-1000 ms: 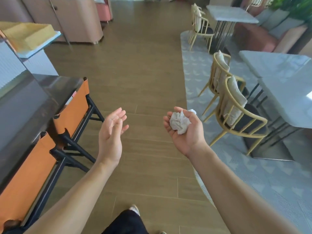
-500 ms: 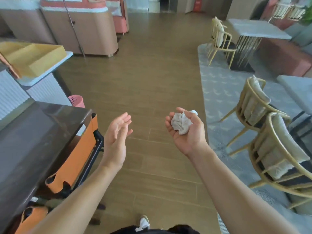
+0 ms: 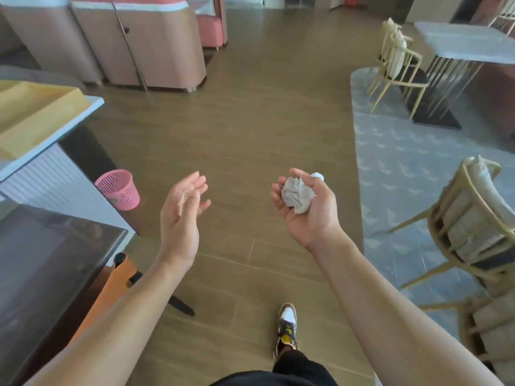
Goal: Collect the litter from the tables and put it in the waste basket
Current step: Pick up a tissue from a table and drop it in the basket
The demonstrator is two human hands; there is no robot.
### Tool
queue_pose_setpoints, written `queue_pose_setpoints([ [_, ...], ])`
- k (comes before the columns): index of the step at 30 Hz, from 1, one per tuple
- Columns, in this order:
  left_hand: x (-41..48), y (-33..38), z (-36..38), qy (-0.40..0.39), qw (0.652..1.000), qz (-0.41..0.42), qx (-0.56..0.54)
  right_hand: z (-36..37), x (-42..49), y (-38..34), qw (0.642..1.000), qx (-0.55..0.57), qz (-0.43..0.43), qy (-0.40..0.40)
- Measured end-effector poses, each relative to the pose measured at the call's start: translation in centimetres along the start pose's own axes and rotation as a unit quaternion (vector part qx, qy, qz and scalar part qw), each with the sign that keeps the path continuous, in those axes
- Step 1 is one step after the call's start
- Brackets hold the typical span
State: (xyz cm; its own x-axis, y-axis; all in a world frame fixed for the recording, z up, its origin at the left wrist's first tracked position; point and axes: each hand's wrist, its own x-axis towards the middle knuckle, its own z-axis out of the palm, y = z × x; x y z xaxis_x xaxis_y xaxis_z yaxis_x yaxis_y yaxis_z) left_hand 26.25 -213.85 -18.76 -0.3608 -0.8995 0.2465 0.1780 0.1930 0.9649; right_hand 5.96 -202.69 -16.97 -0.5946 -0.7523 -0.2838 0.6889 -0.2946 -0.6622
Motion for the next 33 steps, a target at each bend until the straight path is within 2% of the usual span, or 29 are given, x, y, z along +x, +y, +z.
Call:
queue_pose_setpoints([
  [8,14.6,-3.8,7.1,0.065,0.998,-0.01,0.01,3.3,18.6,-6.3,0.997,-0.046,0.053,-0.028],
  [14,22.7,-6.8,8.1,0.108,0.994,-0.014,0.016,6.7,29.0,-6.9,0.993,-0.068,0.083,-0.049],
  [22,35.7,-12.0,4.6,0.175,0.984,0.002,0.015,14.4,43.0,-3.0,0.983,-0.101,0.127,-0.088],
  [33,57.8,-15.6,-3.9,0.208,0.978,0.01,0.028,31.2,62.8,5.0,0.966,-0.111,0.19,-0.133],
])
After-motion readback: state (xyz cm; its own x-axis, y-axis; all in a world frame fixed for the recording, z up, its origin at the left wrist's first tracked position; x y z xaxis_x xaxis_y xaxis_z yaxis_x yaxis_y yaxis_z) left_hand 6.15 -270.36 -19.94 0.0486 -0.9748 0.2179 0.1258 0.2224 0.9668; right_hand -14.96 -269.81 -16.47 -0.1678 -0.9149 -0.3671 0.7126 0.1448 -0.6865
